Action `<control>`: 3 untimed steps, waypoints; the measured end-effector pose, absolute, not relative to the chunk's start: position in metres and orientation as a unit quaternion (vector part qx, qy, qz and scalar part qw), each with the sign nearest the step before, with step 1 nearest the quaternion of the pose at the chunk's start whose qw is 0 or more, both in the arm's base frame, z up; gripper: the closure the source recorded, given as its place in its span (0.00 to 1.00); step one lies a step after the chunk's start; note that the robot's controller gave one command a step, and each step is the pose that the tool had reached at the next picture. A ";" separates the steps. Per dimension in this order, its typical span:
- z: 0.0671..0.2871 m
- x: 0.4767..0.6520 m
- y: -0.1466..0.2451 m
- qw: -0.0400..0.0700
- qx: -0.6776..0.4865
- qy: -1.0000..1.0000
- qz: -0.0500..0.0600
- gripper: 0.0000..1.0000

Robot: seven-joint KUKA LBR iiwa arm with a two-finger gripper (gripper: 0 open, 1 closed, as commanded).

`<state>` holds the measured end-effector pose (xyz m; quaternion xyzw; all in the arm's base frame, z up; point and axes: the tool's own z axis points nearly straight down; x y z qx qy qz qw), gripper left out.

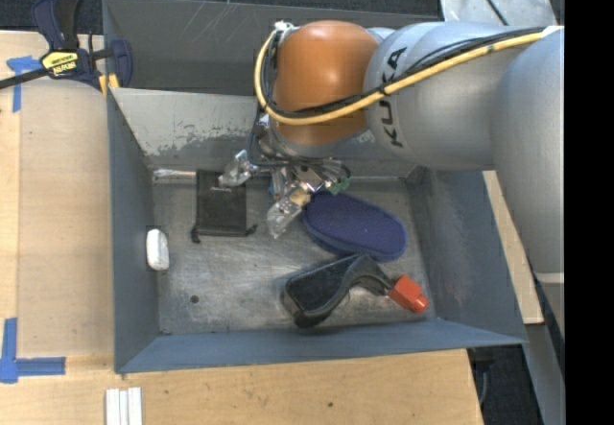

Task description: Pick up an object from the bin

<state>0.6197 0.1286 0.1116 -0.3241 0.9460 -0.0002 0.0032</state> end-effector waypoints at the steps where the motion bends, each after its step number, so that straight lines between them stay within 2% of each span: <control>1: 0.074 0.621 0.138 0.002 -0.297 0.955 0.000 0.00; 2: 0.077 0.623 0.138 0.003 -0.295 0.955 0.000 0.00; 3: 0.081 0.627 0.140 0.011 -0.295 0.956 0.002 1.00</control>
Offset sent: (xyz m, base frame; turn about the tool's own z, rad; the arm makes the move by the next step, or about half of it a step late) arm -0.0012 0.0097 -0.0416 0.0552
